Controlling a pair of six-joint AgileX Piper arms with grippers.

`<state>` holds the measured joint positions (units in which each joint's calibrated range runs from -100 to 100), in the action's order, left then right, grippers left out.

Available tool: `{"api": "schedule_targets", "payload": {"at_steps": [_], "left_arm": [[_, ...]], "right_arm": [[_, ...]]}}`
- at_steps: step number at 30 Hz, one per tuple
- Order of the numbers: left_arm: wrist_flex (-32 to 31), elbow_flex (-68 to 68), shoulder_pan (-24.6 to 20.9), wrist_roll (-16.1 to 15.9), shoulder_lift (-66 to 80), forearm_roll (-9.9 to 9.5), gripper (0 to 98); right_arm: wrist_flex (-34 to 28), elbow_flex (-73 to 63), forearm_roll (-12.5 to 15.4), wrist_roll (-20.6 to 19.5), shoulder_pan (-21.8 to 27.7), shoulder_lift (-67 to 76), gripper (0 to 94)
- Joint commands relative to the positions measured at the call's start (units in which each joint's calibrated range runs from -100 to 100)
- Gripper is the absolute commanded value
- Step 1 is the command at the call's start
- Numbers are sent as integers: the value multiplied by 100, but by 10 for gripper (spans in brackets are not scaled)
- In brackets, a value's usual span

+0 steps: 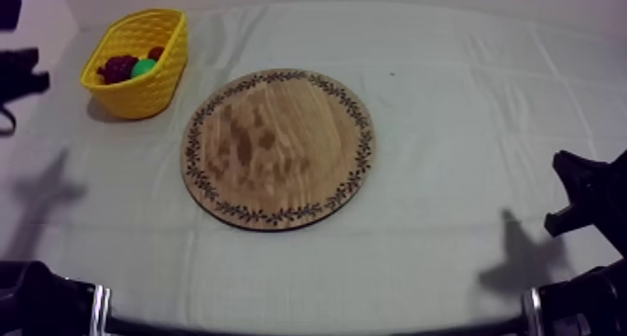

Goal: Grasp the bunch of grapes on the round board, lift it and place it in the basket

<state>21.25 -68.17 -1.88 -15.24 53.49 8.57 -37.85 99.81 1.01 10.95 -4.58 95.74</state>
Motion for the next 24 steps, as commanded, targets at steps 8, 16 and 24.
{"api": "schedule_targets", "payload": {"at_steps": [8,16,24], "left_arm": [[237,-2731,270,733,3111,-695,0],[699,-3146,465,1054,4144,-1017,0],[840,-3180,469,1282,4614,-1052,0]], "right_arm": [[3,-3,-1,-1,-2,1,4],[3,-3,-1,1,-2,1,4],[3,-3,-1,0,-2,1,4]]}}
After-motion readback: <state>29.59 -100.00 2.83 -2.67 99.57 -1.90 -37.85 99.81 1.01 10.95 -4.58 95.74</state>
